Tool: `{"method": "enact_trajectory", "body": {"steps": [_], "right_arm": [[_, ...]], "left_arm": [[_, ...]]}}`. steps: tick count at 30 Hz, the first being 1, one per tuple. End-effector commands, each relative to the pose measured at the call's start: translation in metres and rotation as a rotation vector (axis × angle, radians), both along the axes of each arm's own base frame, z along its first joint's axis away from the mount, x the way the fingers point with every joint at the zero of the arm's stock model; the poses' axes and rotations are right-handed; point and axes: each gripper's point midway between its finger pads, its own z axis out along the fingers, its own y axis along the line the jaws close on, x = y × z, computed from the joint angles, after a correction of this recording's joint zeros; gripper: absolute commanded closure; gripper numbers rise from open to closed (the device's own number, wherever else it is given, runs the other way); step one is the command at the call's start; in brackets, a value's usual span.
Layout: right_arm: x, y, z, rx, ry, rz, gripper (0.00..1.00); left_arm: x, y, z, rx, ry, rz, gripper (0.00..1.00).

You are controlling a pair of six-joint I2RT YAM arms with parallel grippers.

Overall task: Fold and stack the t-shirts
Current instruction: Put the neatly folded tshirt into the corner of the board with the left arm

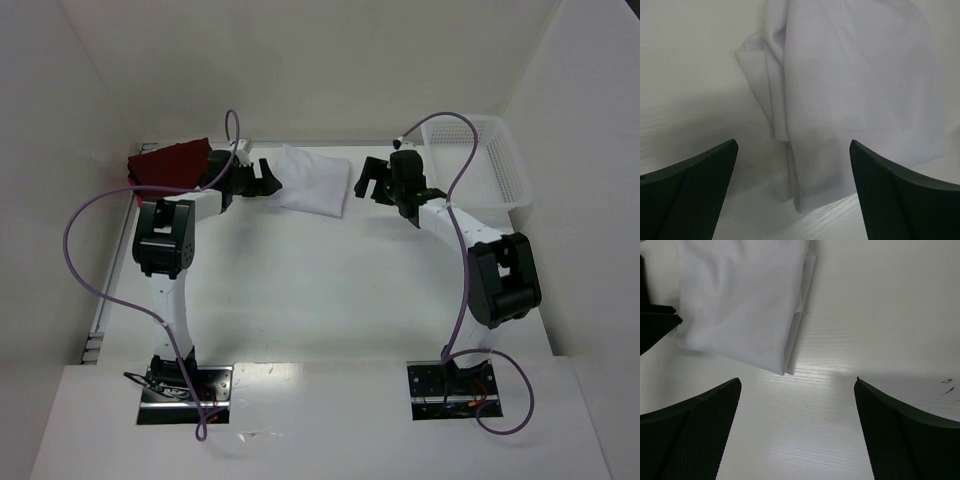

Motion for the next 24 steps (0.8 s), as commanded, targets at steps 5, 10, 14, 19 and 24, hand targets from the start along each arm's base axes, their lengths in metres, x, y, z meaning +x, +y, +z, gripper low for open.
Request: {"method": "enact_trajectory", "body": {"steps": [5,10,14,19,24], "right_arm": [[0.011,0.008,0.014,0.027,-0.054,0.005,0.01],[0.011,0.009,0.009,0.032,-0.043,0.000,0.01],[0.013,0.009,0.013,0.027,-0.054,0.005,0.01],[0.013,0.009,0.015,0.018,-0.056,0.010,0.01],[0.013,0.008,0.016,0.008,-0.052,0.015,0.01]], "left_arm": [[0.008,-0.026,-0.003,0.041,0.010,-0.057,0.00],[0.006,-0.030,-0.011,0.056,0.062,-0.058,0.00],[0.005,-0.033,-0.022,0.103,0.138,-0.036,0.00],[-0.008,-0.036,-0.027,0.084,0.225,-0.017,0.16],[-0.035,-0.034,-0.023,0.070,0.282,-0.015,0.46]]}}
